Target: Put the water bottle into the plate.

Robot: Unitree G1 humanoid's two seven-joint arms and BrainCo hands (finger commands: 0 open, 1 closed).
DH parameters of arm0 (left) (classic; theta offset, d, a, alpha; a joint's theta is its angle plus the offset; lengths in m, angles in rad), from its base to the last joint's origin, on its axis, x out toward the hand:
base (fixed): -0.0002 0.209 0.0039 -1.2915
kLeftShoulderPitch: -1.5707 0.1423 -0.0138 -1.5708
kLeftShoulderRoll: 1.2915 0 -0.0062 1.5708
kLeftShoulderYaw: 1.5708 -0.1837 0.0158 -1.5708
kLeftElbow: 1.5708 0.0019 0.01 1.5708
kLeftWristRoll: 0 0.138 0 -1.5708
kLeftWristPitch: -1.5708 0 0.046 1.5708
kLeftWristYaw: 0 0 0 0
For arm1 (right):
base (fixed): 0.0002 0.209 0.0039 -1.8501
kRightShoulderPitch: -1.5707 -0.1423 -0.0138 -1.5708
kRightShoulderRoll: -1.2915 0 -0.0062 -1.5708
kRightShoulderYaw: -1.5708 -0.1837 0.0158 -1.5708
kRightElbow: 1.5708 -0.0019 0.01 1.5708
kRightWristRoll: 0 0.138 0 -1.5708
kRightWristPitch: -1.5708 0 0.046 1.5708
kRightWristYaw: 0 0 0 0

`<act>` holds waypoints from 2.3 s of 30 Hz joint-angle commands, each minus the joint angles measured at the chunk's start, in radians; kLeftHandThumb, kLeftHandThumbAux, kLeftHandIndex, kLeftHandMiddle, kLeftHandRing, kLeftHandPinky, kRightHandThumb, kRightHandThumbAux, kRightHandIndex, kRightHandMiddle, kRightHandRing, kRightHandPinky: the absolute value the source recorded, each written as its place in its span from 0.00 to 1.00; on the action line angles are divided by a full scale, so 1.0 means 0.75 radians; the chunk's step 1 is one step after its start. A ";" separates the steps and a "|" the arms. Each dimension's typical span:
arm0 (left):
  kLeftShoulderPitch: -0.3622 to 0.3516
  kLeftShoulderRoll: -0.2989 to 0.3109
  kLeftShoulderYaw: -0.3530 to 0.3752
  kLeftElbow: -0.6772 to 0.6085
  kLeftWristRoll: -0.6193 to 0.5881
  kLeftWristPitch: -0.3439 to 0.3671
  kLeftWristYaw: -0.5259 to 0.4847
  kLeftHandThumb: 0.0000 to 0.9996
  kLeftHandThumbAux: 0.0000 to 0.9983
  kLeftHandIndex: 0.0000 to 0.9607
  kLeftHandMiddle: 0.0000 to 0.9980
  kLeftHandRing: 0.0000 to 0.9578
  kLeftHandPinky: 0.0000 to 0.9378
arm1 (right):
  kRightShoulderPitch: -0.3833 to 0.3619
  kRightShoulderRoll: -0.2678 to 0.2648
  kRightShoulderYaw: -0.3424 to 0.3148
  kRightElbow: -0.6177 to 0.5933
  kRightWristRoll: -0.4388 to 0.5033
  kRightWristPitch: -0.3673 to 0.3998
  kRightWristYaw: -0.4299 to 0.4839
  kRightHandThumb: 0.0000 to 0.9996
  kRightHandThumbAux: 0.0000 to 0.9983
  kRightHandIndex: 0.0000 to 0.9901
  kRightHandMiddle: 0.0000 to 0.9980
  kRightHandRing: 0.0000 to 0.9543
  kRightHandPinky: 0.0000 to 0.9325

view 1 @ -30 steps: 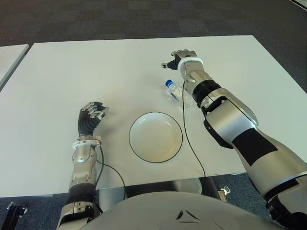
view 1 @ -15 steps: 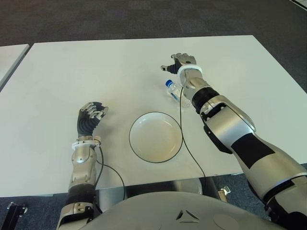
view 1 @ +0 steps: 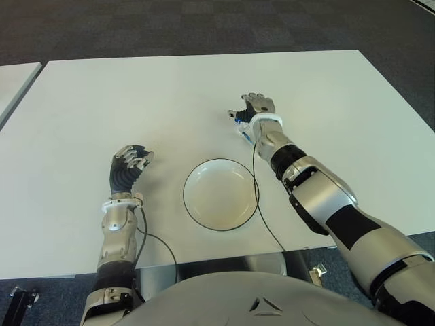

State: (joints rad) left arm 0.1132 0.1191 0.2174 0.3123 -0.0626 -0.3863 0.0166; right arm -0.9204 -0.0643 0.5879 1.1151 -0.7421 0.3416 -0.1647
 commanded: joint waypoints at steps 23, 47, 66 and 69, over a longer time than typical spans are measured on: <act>0.022 -0.005 -0.010 -0.022 -0.029 0.021 -0.031 0.71 0.71 0.45 0.50 0.51 0.52 | 0.526 -0.118 -0.093 -0.577 0.012 0.253 -0.006 0.54 0.16 0.00 0.00 0.00 0.00; 0.044 -0.008 -0.004 -0.057 -0.018 0.048 -0.017 0.71 0.71 0.45 0.48 0.49 0.50 | 0.511 -0.050 -0.175 -0.192 0.072 0.209 -0.091 0.54 0.18 0.00 0.00 0.00 0.00; 0.053 -0.016 0.010 -0.051 -0.030 0.024 -0.015 0.71 0.71 0.45 0.50 0.51 0.52 | 0.322 -0.022 -0.158 0.197 0.055 0.114 -0.067 0.53 0.21 0.00 0.00 0.00 0.00; 0.058 -0.018 0.011 -0.055 -0.037 0.017 -0.023 0.71 0.71 0.45 0.49 0.50 0.51 | 0.302 -0.030 -0.133 0.222 0.035 0.103 -0.064 0.55 0.24 0.00 0.00 0.00 0.00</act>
State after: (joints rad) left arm 0.1432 0.1131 0.2217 0.2731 -0.0813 -0.3676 0.0033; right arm -0.7834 -0.0966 0.4724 1.1950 -0.7336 0.4245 -0.2940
